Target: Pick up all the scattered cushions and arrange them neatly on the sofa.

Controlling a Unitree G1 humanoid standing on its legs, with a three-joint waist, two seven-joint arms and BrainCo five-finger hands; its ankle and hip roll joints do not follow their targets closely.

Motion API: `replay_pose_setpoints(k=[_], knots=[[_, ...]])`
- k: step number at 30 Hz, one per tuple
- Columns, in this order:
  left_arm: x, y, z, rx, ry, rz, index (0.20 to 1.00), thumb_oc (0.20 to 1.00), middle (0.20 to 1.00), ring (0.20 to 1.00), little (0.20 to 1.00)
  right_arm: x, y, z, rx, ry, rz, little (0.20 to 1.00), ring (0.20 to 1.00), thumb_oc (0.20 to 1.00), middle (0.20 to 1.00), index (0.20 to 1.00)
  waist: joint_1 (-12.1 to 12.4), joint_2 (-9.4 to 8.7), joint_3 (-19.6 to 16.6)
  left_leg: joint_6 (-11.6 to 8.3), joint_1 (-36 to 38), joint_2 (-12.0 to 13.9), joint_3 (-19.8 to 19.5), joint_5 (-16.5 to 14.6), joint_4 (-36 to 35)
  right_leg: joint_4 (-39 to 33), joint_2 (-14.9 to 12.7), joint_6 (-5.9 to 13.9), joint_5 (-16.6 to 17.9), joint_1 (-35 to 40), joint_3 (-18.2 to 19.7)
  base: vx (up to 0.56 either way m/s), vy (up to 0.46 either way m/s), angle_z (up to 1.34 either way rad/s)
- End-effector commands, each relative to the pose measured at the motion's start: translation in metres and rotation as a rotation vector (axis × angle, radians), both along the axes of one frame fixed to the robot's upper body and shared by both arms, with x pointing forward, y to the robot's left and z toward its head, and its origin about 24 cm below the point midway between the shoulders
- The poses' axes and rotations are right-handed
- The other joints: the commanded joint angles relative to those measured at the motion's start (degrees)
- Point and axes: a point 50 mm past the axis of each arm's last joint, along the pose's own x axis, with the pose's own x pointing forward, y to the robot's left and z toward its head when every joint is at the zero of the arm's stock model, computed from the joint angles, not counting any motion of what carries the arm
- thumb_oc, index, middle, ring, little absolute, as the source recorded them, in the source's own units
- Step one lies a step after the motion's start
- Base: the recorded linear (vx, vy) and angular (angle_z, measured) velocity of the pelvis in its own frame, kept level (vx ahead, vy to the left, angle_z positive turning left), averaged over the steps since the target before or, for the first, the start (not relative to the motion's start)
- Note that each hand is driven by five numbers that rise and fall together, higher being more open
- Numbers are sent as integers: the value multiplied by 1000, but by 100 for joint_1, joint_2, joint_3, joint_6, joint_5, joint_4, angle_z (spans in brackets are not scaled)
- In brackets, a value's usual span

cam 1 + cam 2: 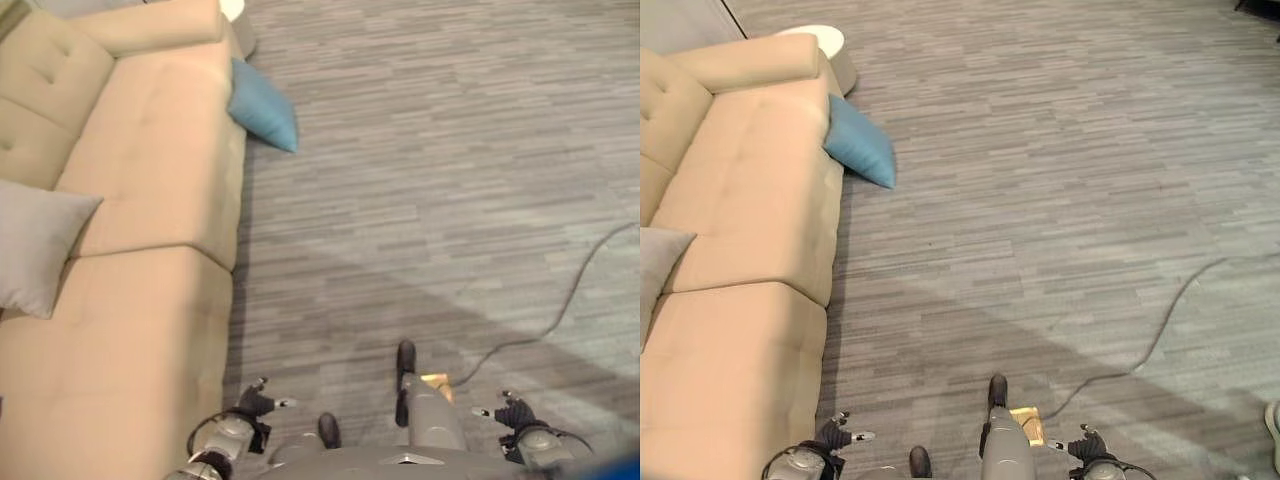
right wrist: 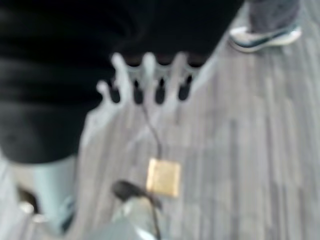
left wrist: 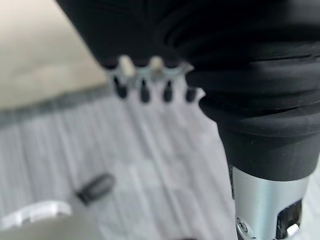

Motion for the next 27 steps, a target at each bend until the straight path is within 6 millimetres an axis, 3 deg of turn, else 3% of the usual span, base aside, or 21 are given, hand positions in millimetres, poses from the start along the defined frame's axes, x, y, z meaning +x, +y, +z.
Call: replay_pose_setpoints(k=[1, 4, 5, 6, 7, 9, 11, 14, 19, 20, 22, 24, 26, 27], knots=[[19, 0, 9, -6, -84, -16, 1000, 1000, 1000, 1000, 1000, -18, -14, 0, -29, 40, -25, 1000, 1000, 1000, 1000, 1000, -42, -351, 10, -279, -637, 303, 735, 59, 1974, -188, -179, 385, -252, 606, -47, 121, -187, 68], [23, -2, 11, -16, -99, -11, 1000, 1000, 1000, 1000, 1000, -25, -12, -3, -20, 61, -39, 1000, 1000, 1000, 1000, 1000, 17, -333, 65, -262, -835, 566, 992, 154, 2026, -269, -24, 267, -465, 951, -223, 207, -187, 47], [21, -2, 10, -16, -90, -16, 1000, 1000, 1000, 1000, 1000, -30, -12, -5, -16, 77, -47, 1000, 1000, 1000, 1000, 1000, 71, -355, 34, -178, -1008, 596, 1186, 108, 1579, -347, 18, 246, -571, 1147, -313, 242, -126, 34], [21, -2, 10, -16, -89, -16, 1000, 1000, 1000, 1000, 1000, -30, -12, -5, -16, 77, -47, 1000, 1000, 1000, 1000, 1000, 70, -359, 36, -176, -1000, 589, 1188, 112, 1568, -348, 13, 248, -572, 1151, -314, 380, -97, 48], [20, -2, 9, -10, -81, -26, 1000, 1000, 1000, 1000, 1000, -34, -11, -6, -19, 89, -45, 1000, 1000, 1000, 1000, 1000, 141, -314, 16, -184, -1248, 607, 1264, 380, 814, -390, 100, 277, -703, 1331, -387, 296, -21, 51], [21, -1, 10, -11, -86, -21, 1000, 1000, 1000, 1000, 1000, -37, -10, -7, -22, 96, -42, 1000, 1000, 1000, 1000, 1000, 214, -228, 12, -325, -1357, 675, 1243, 905, 87, -388, 232, 305, -855, 1519, -446, 386, -14, 41], [21, 0, 10, -11, -86, -16, 1000, 1000, 1000, 1000, 1000, -35, -8, -7, -15, 94, -41, 1000, 1000, 1000, 1000, 1000, 241, -216, 7, -374, -1361, 745, 1372, 1100, -289, -381, 291, 326, -969, 1695, -492, 364, 1, 19], [10, 5, 7, -4, -54, 5, 1000, 1000, 1000, 1000, 1000, -37, -2, -10, -3, 114, -8, 1000, 1000, 1000, 1000, 1000, 341, -229, -109, -218, -1269, 548, 1385, 951, -302, -239, 364, 354, -1282, 2046, -303, 485, 47, -45], [4, 6, 5, -3, -36, -8, 1000, 1000, 1000, 1000, 1000, -36, 2, -11, 13, 110, -5, 1000, 1000, 1000, 1000, 1000, 445, -382, -206, -21, -1152, 210, 1401, 530, -196, 398, 97, 579, -1402, 2084, -192, 305, 83, -46], [7, 7, 7, -5, -53, -10, 1000, 1000, 1000, 1000, 1000, -32, 3, -10, 20, 97, 1, 1000, 1000, 1000, 1000, 1000, 451, -390, -164, 210, -1054, 1, 1359, 290, -185, 1307, -102, 775, -1156, 1720, -113, 251, 154, -14], [10, 9, 9, 4, -64, -15, 1000, 1000, 1000, 1000, 1000, -21, 2, -7, 21, 61, 11, 1000, 1000, 1000, 1000, 1000, 382, -378, -65, 406, -876, -155, 1446, 83, -192, 2203, -322, 986, -502, 1164, 19, 268, 149, -33], [13, 12, 11, 11, -80, -9, 1000, 1000, 1000, 1000, 1000, -12, 3, -4, 23, 33, 22, 1000, 1000, 1000, 1000, 1000, 315, -260, 31, 478, -589, -228, 1447, -52, -294, 2614, -401, 925, -513, 624, 10, 257, 82, -44], [17, 12, 12, 7, -94, -3, 1000, 1000, 1000, 1000, 1000, -7, 2, -3, 19, 22, 30, 1000, 1000, 1000, 1000, 1000, 264, -195, 91, 461, -436, -279, 1387, -109, -364, 2556, -351, 859, -632, 388, -1, 161, 3, 18], [19, 11, 13, 3, -104, 5, 1000, 1000, 1000, 1000, 1000, -3, 2, -1, 16, 11, 33, 1000, 1000, 1000, 1000, 1000, 229, -135, 138, 450, -404, -252, 1423, -18, -392, 2268, -246, 725, -570, 201, -95, 359, -62, 27]])
